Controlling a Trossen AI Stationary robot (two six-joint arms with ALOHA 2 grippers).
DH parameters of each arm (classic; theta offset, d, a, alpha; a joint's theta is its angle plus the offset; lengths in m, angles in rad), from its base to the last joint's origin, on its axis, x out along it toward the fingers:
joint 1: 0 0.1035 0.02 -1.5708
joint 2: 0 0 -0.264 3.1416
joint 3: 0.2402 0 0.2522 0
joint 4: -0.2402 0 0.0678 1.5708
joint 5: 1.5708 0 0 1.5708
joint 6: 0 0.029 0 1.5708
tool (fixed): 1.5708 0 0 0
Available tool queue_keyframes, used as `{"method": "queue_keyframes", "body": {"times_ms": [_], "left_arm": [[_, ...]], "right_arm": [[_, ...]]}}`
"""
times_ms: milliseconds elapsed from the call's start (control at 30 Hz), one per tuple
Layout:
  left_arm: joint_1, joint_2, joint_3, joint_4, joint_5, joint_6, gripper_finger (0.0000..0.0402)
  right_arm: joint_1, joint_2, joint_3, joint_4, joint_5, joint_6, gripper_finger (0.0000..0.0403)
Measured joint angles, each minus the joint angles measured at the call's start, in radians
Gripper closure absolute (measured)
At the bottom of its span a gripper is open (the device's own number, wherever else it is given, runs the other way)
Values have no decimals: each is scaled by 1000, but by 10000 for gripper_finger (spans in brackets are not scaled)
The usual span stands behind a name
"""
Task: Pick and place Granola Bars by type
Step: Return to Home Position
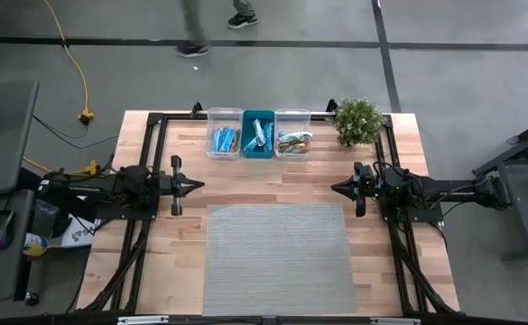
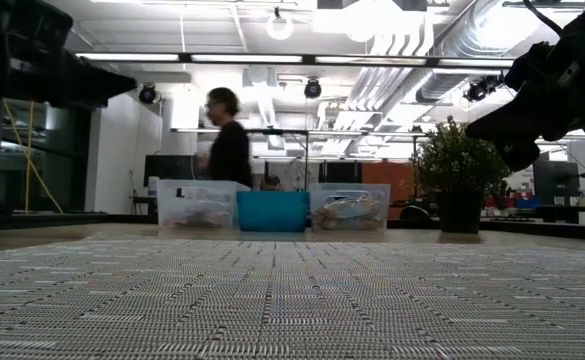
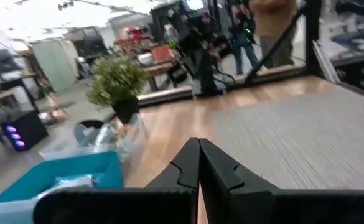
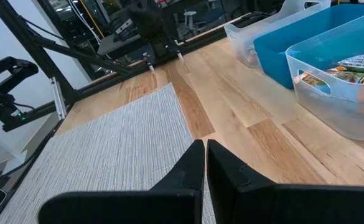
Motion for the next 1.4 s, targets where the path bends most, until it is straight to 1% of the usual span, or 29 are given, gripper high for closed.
{"method": "queue_keyframes", "body": {"times_ms": [100, 233, 467, 533, 600, 833, 1400], "left_arm": [[0, 0, 0, -46, 39, -11, 401], [0, 0, 3, -78, 95, -63, 401], [0, 0, 3, -87, 125, -47, 401], [0, 0, 3, -80, 172, -55, 401], [0, 0, 3, -69, 197, -55, 401], [0, 0, 2, -65, 174, -55, 401], [0, 0, 1, -64, 170, -56, 401]], "right_arm": [[0, 0, 0, 0, 0, 0, 402], [0, 0, 0, 0, 0, 0, 402], [0, 0, 0, 0, 0, 0, 402], [0, 0, 0, 0, 0, 0, 402], [0, 0, 0, 0, 0, 0, 402], [0, 0, 0, 0, 0, 0, 402], [0, 0, 0, 0, 0, 0, 402]]}}
